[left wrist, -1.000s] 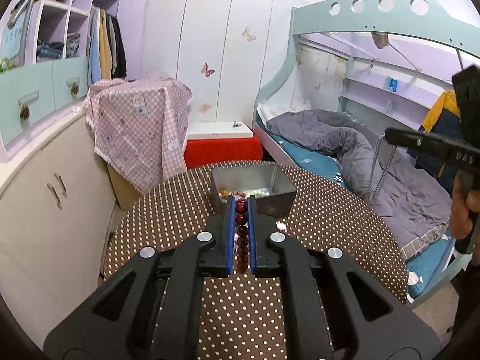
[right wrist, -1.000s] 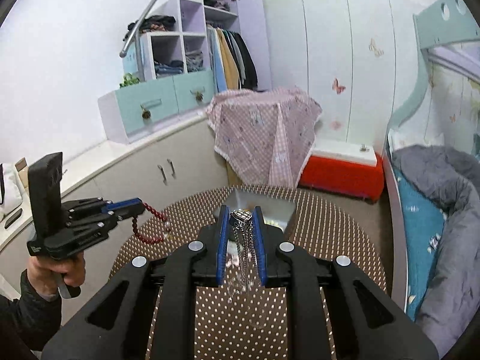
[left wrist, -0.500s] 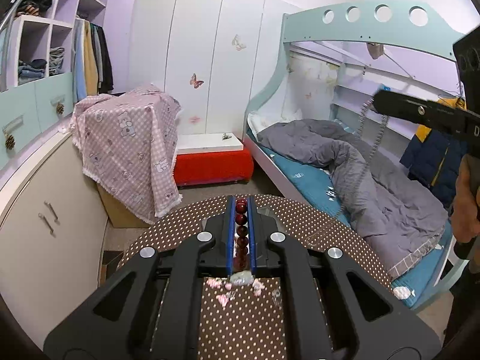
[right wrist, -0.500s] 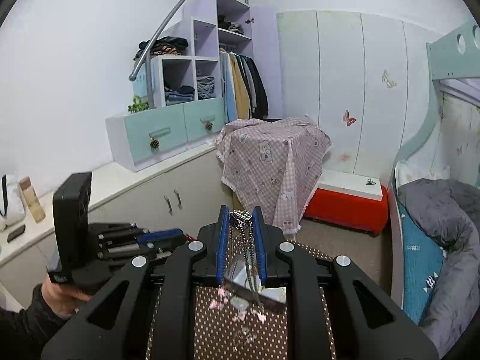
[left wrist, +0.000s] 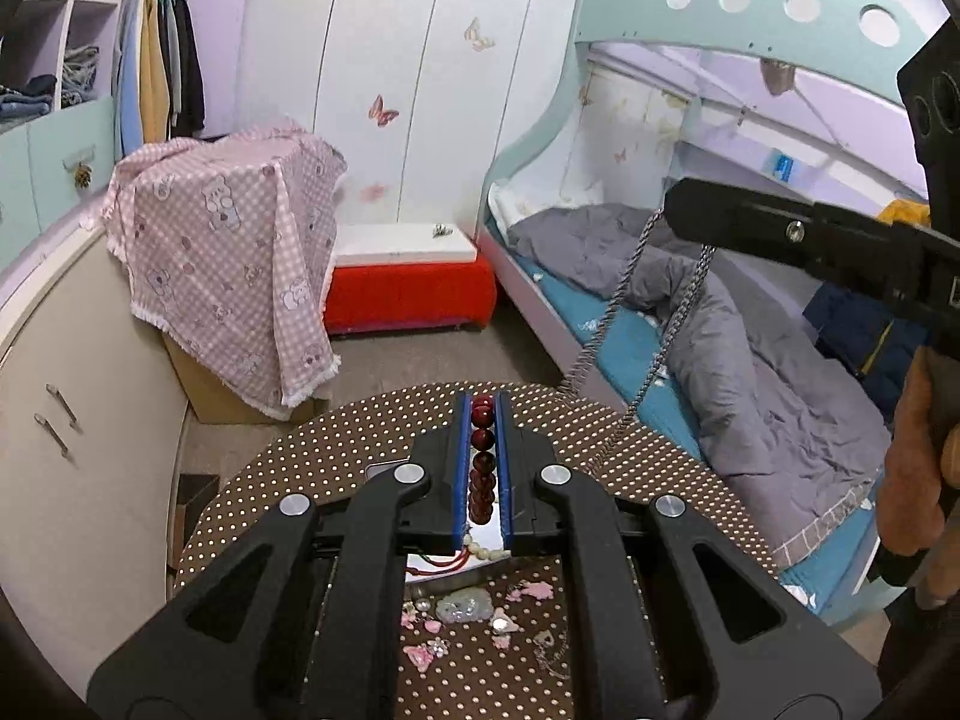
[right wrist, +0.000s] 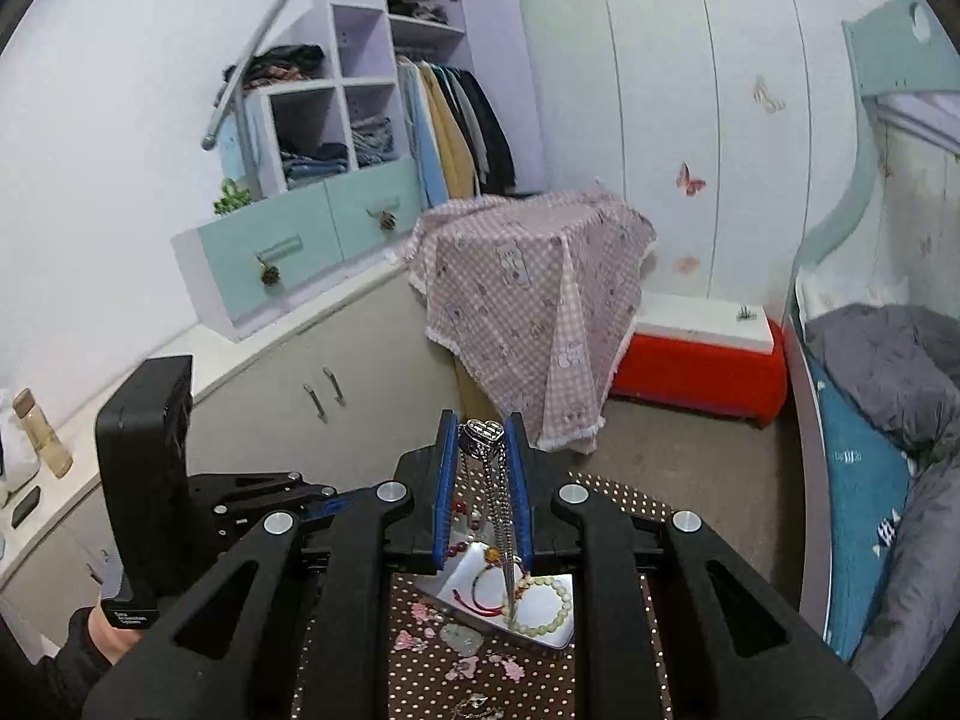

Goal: Organize jewelry

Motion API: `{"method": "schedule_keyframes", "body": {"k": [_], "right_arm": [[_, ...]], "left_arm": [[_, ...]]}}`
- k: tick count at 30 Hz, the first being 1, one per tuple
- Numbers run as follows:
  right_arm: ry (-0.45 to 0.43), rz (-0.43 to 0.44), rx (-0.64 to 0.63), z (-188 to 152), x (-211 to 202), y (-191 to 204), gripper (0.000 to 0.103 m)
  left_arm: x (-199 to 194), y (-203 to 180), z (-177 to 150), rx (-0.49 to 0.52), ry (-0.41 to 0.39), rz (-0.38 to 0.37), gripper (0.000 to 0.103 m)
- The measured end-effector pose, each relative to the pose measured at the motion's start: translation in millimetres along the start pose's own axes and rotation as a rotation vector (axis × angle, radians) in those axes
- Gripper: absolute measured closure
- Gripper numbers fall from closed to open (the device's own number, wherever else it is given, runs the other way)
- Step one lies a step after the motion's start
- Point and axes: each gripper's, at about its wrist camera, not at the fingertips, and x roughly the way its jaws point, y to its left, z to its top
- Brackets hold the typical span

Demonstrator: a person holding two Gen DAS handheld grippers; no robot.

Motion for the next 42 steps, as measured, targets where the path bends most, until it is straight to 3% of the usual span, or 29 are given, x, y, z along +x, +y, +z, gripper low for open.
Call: {"method": "schedule_keyframes", "body": {"k": [2, 3, 4, 5, 6, 13, 21, 31, 42], "right_arm": [[0.031, -0.011, 0.027, -5, 14, -8, 0.087], [0.045, -0.014, 0.052, -9, 19, -14, 0.074], [0.052, -0.022, 0.07, -11, 23, -18, 0.046], [0.046, -0.06, 0.091, -16, 24, -23, 0.027], [0.027, -0.09, 0.096, -18, 22, -26, 0.007], [-0.025, -0.159, 0.128, -40, -8, -31, 0.007], [-0.082, -0.18, 0.138, -54, -53, -16, 0.007], [-0.147, -0.225, 0.119, -86, -105, 10, 0.007], [-0.126, -0.271, 0.116, -139, -120, 26, 0.007]], "left_arm": [[13, 5, -2, -0.017, 0.039, 0.018, 0.092], [16, 7, -3, -0.024, 0.046, 0.036, 0.069], [17, 10, -6, -0.037, 0.046, 0.068, 0.044], [13, 14, -8, -0.055, 0.018, 0.087, 0.005], [6, 16, -11, -0.068, -0.028, 0.098, 0.006], [-38, 22, -26, -0.084, -0.105, 0.219, 0.006], [-96, 2, -41, -0.038, -0.198, 0.29, 0.006], [-148, -23, -56, 0.005, -0.287, 0.335, 0.006], [-172, -33, -84, -0.009, -0.321, 0.297, 0.006]]}}
